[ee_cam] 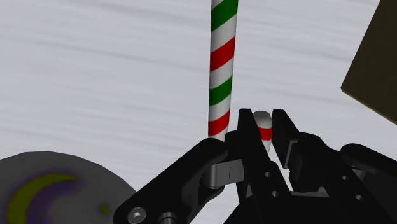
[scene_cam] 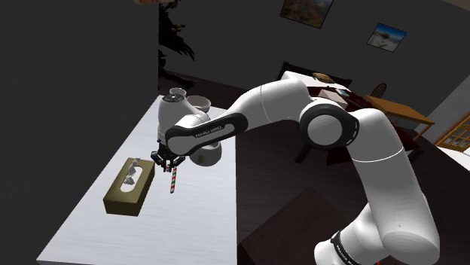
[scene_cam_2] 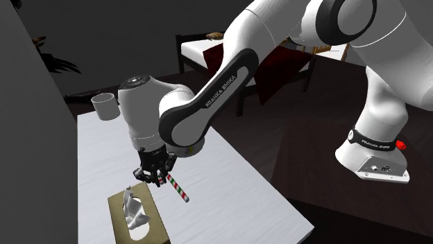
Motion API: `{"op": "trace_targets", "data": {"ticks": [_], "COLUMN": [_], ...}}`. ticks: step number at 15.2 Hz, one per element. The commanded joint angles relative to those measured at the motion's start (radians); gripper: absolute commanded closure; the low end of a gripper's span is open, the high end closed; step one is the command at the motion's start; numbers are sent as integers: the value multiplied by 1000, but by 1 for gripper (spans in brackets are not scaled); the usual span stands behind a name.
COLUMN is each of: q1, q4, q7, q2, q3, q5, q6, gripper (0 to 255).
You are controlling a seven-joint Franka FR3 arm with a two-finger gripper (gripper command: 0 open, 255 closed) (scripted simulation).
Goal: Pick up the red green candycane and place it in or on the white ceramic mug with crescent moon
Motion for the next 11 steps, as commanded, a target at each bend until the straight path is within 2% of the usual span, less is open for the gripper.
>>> {"op": "trace_targets", "data": {"ticks": [1, 11], "q1": [0, -12], "q4": [2, -5], "q7": [-2, -10], "q2": [-2, -87], "q3": [2, 19], "q5": [2, 20], "q6": [-6, -84], "gripper": [255, 255]}}
